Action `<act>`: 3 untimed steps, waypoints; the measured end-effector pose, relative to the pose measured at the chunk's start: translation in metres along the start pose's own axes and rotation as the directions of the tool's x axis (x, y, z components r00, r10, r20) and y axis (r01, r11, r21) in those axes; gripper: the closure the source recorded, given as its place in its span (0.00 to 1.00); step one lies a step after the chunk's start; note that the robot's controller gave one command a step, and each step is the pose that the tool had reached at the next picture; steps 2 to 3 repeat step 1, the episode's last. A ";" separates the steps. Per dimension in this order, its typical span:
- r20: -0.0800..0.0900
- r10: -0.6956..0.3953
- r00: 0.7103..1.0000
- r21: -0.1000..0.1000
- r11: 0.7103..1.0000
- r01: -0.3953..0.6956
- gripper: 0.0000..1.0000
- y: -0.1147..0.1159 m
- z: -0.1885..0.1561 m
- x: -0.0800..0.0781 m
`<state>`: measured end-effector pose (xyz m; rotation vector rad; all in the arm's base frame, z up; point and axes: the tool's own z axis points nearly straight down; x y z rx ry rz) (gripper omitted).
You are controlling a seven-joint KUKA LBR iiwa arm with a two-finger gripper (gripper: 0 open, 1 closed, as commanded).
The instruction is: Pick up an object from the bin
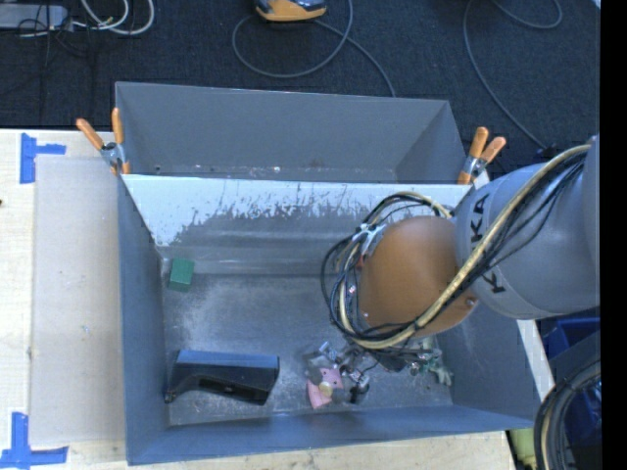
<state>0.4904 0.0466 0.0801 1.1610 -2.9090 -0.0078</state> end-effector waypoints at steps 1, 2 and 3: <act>0.000 0.001 1.000 0.000 1.000 -0.001 1.00 0.000 0.000 0.000; 0.000 0.001 1.000 0.000 1.000 -0.001 1.00 0.000 0.000 0.000; 0.000 0.001 1.000 0.000 1.000 -0.001 1.00 0.000 0.000 0.000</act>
Offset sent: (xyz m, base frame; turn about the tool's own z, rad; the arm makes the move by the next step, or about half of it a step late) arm 0.0074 -0.0009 0.0794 0.0209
